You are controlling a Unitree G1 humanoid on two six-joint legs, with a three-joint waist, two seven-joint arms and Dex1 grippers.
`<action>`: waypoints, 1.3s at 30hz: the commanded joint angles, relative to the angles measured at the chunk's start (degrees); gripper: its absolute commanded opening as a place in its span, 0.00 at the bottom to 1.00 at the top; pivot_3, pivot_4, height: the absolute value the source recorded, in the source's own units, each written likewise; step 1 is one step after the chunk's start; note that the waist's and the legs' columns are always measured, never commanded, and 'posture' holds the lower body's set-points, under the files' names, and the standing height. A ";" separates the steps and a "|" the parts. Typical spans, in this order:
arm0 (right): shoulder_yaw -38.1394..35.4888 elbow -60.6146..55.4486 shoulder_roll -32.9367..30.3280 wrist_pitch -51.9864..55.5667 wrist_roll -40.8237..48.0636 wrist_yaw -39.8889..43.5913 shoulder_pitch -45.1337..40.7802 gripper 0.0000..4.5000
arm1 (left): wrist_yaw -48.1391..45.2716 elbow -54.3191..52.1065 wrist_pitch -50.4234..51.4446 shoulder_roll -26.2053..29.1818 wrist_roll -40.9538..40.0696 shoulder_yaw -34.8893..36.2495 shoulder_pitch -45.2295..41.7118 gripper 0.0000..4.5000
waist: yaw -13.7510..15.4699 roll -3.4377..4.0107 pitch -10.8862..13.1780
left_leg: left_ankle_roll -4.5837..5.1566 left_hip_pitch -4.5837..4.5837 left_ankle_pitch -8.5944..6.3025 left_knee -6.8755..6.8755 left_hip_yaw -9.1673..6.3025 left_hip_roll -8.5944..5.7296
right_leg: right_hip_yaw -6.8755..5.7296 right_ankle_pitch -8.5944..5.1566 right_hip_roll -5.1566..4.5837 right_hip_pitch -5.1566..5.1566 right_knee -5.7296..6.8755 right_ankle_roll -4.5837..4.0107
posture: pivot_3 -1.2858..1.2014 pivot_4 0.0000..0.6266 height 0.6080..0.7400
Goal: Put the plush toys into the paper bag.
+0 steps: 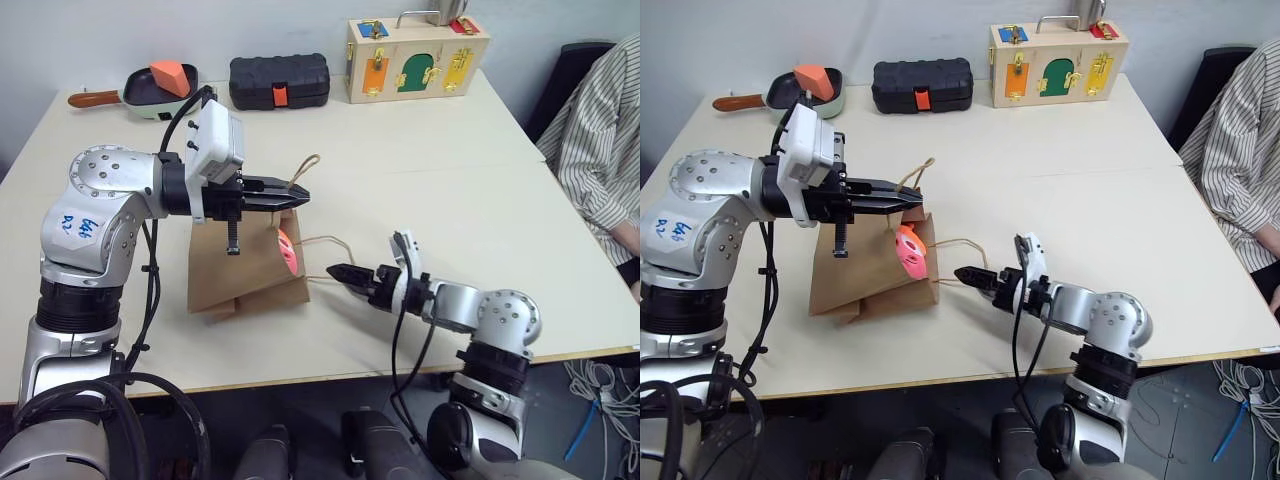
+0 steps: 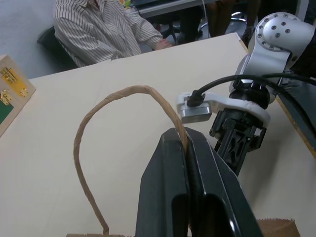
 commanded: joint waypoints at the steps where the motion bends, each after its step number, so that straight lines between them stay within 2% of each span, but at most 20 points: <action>1: 3.42 1.84 -0.66 -4.21 -2.45 -0.31 0.55 0.67 | 0.34 -1.93 -0.07 0.87 -0.94 1.24 -0.40 0.00 | -0.13 0.00 0.00 | 0.00 0.02 0.00 -0.02 0.00 0.00 | 0.00 0.00 0.00 0.00 0.02 0.00 | 0.52 0.24 1.00; 8: 9.32 -3.87 -6.24 -12.35 -1.95 4.72 2.87 0.10 | 0.83 -2.47 0.36 1.39 -1.05 1.85 0.43 0.00 | 0.08 0.00 0.00 | 0.00 0.02 0.00 0.00 -0.01 -0.01 | 0.01 0.00 -0.01 0.01 0.01 0.00 | 0.52 0.24 1.00; 9: 8.39 -3.82 -6.06 -12.74 -1.46 4.15 2.58 0.04 | 0.97 -2.52 0.40 1.39 -1.11 1.90 0.51 0.00 | 0.16 0.00 0.00 | 0.00 0.01 0.00 0.01 -0.02 -0.03 | 0.01 0.00 -0.03 0.01 0.02 0.00 | 0.52 0.24 1.00; 10: 7.21 -3.40 -5.73 -13.08 -0.84 3.58 2.08 0.02 | 1.06 -2.54 0.40 1.37 -1.15 1.93 0.58 0.00 | 0.22 0.00 0.00 | 0.01 0.01 0.00 0.01 -0.03 -0.03 | 0.01 0.00 -0.03 0.02 0.01 0.00 | 0.52 0.24 1.00; 14: 3.80 -0.73 -5.00 -12.73 0.68 1.65 0.33 0.02 | 1.31 -2.61 0.28 1.19 -1.26 1.90 0.81 0.00 | 0.16 0.00 0.00 | 0.01 0.00 0.00 0.00 -0.02 -0.03 | 0.00 0.00 -0.03 0.01 0.00 0.00 | 0.52 0.24 1.00; 25: 4.30 3.85 -5.10 -14.20 -1.20 -2.29 -0.37 0.02 | 1.04 -1.42 -0.46 0.79 -0.83 1.36 0.03 0.00 | -0.02 0.00 0.00 | 0.00 0.01 0.00 -0.01 -0.01 -0.01 | 0.01 0.00 -0.02 0.01 0.01 0.00 | 0.52 0.24 1.00; 28: 3.13 4.09 -3.89 -12.16 0.02 -3.82 -0.28 0.15 | 1.01 -1.35 -0.54 0.87 -0.80 1.43 0.02 0.00 | -0.01 0.00 0.00 | 0.00 0.01 0.00 -0.01 -0.01 -0.01 | 0.01 0.00 -0.01 0.01 0.01 0.00 | 0.52 0.24 1.00; 31: 0.97 5.16 -1.94 -11.81 0.76 -6.20 -1.16 0.38 | 1.05 -1.49 -0.53 1.03 -0.79 1.57 0.05 0.00 | -0.13 0.00 0.00 | 0.00 0.01 0.00 -0.04 -0.02 0.00 | 0.01 0.00 -0.01 0.00 0.01 0.00 | 0.52 0.24 1.00; 33: -0.14 6.20 -1.32 -12.19 0.88 -7.25 -1.81 0.49 | 1.03 -1.44 -0.60 1.07 -0.72 1.55 0.01 0.00 | -0.32 0.00 0.00 | 0.00 0.02 0.00 -0.05 0.01 0.01 | 0.01 0.00 0.00 0.00 0.01 0.00 | 0.52 0.24 1.00; 39: -2.41 9.03 0.22 -12.95 2.64 -8.75 -4.35 0.49 | 0.84 -1.28 -0.78 1.41 -0.52 1.61 -0.03 0.00 | -0.25 0.00 0.00 | -0.02 0.02 0.01 -0.04 0.02 0.00 | 0.02 0.00 -0.01 0.00 0.01 0.00 | 0.52 0.24 1.00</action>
